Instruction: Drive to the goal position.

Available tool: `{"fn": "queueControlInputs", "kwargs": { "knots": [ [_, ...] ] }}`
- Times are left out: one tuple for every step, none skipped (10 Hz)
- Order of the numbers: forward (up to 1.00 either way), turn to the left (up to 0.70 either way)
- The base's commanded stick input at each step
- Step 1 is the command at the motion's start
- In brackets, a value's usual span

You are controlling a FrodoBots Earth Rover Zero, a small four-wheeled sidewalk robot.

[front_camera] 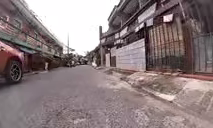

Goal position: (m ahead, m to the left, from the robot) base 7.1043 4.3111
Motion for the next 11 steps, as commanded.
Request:
{"fn": "queueControlInputs", "kwargs": {
  "knots": [
    [0.7,0.15],
    [0.7,0.0],
    [0.7,0.0],
    [0.7,0.0],
    [0.7,0.0],
    [0.7,0.0],
    [0.7,0.0],
    [0.7,0.0],
    [0.7,0.0],
    [0.7,0.0],
    [0.7,0.0]
  ]
}}
